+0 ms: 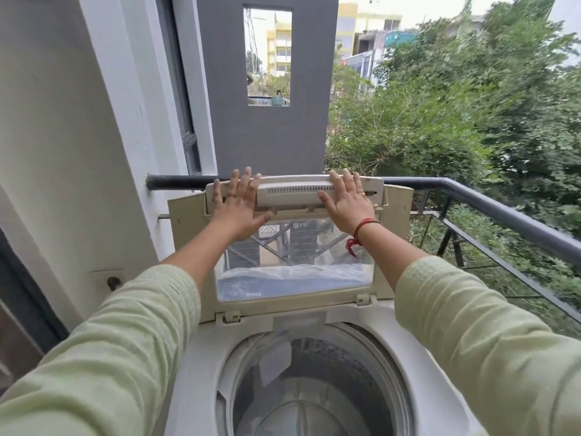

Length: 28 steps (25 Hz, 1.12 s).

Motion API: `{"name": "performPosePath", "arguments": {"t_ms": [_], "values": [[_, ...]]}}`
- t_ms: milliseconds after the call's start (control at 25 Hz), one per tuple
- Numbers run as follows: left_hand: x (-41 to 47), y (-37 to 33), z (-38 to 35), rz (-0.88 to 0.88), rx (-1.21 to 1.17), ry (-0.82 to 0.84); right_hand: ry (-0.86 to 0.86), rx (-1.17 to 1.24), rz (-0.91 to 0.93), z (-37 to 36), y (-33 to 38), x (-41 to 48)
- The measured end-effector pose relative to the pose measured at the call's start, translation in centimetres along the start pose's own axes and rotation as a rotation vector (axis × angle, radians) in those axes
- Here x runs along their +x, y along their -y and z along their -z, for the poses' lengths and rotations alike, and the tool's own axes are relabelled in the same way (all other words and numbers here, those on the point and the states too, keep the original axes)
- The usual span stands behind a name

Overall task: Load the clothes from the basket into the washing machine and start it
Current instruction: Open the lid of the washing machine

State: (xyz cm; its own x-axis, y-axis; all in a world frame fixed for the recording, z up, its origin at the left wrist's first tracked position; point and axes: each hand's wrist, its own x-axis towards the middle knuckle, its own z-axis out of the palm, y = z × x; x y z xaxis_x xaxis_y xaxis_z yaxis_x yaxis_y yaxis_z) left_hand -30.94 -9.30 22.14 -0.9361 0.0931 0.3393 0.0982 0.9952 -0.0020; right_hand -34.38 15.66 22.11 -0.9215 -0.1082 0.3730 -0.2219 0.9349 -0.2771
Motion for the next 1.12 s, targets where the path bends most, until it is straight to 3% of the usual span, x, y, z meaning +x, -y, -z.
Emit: {"name": "performPosePath", "arguments": {"t_ms": [80,280,360,600,1120], "values": [[-0.7,-0.4,0.3,0.004,0.008,0.001,-0.015,-0.027,0.008,0.1,-0.4,-0.7],[-4.5,-2.1,0.5,0.145,-0.015,-0.226,-0.029,-0.144,-0.003,0.6,0.0,-2.3],[-5.7,-1.9,0.0,0.151,0.063,-0.193,-0.019,-0.166,-0.016,1.1,0.2,-2.6],[-7.0,-1.8,-0.5,0.106,0.088,-0.121,-0.062,-0.257,0.049,2.1,0.1,-5.2],[-10.5,-3.9,0.5,-0.084,-0.131,-0.377,-0.248,-0.122,0.245,1.5,1.5,-12.3]]}}
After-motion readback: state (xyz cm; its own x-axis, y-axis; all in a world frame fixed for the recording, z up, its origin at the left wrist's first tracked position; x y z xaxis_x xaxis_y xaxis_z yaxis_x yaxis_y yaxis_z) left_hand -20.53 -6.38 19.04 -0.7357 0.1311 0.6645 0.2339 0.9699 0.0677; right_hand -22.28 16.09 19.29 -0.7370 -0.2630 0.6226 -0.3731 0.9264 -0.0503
